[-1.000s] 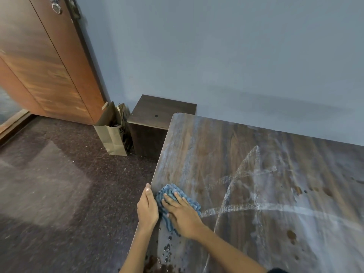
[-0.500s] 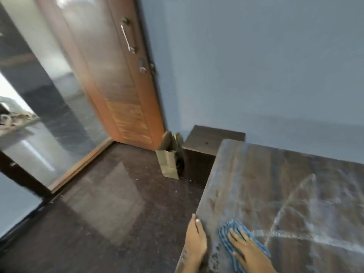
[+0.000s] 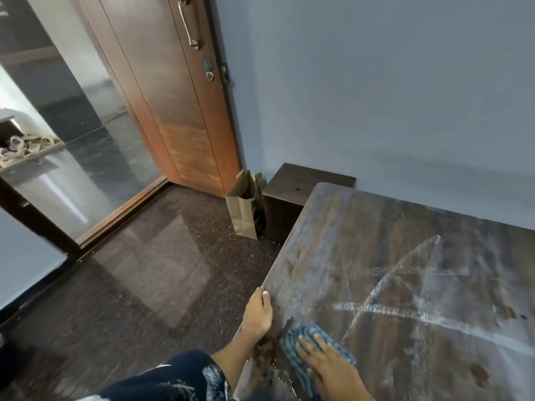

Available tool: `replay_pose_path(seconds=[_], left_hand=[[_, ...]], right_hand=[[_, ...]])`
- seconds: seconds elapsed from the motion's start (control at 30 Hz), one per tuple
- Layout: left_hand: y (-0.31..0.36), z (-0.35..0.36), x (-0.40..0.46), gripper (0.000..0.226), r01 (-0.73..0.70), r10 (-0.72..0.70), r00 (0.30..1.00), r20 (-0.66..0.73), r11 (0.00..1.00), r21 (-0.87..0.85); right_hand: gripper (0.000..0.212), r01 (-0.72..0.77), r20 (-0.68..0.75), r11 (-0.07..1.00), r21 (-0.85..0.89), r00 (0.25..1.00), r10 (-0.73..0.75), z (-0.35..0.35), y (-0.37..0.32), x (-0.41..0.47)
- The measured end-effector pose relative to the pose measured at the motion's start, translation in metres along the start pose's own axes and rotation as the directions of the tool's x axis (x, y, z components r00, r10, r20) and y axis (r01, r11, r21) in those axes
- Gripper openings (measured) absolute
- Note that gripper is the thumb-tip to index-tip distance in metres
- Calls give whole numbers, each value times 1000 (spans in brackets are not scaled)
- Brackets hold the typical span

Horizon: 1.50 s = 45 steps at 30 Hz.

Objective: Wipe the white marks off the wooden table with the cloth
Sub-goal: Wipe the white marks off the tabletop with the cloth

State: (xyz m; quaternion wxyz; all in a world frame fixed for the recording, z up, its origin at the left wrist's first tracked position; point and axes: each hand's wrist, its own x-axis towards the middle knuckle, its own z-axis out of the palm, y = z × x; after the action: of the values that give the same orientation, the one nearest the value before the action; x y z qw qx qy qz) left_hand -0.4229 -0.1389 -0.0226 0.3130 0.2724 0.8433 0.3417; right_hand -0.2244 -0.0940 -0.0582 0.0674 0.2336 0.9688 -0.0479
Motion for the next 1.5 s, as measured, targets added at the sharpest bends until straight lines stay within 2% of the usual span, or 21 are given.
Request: replay_pose_path(seconds=[0.1,0.17,0.23,0.3,0.4,0.43,0.47,0.5,0.57,0.63,0.67,0.77,0.87,0.97,1.07,1.13,1.2,1.27,1.37,1.43,1.5], left_hand=[[-3,0,-4,50,-5,5,1000,9,1000,15],[-7,1,-7,50,-16,15,1000,18,1000,24],[-10,2,-9,50,-16,16,1000,15,1000,26],[-12,2,-10,49,-13,13,1000,-6,1000,20],[-14,2,-10,47,-22,22,999,-29,1000,15],[-15,3,-10,48,-26,27,999,-23,1000,11],[-15,3,-10,49,-28,28,1000,-13,1000,7],[-16,4,-10,49,-29,29,1000,-6,1000,1],[-16,4,-10,50,-35,35,999,-6,999,-9],[-17,4,-9,49,-40,40,999,-5,999,0],[-18,3,-8,49,-41,41,999,-6,999,6],[-23,2,-2,49,-33,34,999,-19,999,12],[-28,1,7,48,-20,20,1000,-21,1000,2],[-29,-1,17,49,-16,15,1000,-26,999,-31],[-23,1,29,50,-19,17,1000,-25,996,-86],[-17,3,35,50,-10,6,1000,-30,990,-138],[-14,5,41,51,7,-11,1000,-21,986,-166],[-11,6,46,53,18,-22,1000,-20,985,-170],[-12,4,49,53,36,-40,999,-17,986,-165],[-15,1,47,54,42,-43,999,-2,982,-183],[-17,0,45,55,43,-41,999,12,977,-210]], right_hand=[[66,-176,-71,950,257,977,200,-19,14,14],[54,-287,53,880,379,956,289,-32,20,38],[56,-324,68,871,370,944,323,-37,15,59],[60,-268,42,893,361,962,271,-37,-5,68],[57,-70,77,919,387,996,43,-23,-31,55],[52,30,45,930,365,998,-50,-18,-34,44],[48,107,-2,956,274,994,-111,-13,-34,33],[49,108,-30,974,198,994,-104,-12,-32,24],[61,54,-48,975,215,998,-45,-13,-21,12],[63,-43,-39,984,174,998,50,-12,-4,12],[63,-123,-59,976,178,989,135,-13,8,24],[68,-312,31,896,315,947,319,-28,49,82],[77,-371,88,858,356,927,365,-46,62,144],[72,-306,78,871,385,951,300,-50,41,174],[65,-96,22,917,388,995,95,-37,15,160],[57,42,19,915,402,998,-54,-22,9,133],[55,90,18,909,407,994,-107,-9,17,106],[58,18,9,927,374,1000,-24,-6,37,98],[64,-181,-55,926,330,976,210,-19,71,132],[69,-309,-4,897,316,945,327,-39,81,169],[76,-361,53,863,353,929,366,-53,72,197]])
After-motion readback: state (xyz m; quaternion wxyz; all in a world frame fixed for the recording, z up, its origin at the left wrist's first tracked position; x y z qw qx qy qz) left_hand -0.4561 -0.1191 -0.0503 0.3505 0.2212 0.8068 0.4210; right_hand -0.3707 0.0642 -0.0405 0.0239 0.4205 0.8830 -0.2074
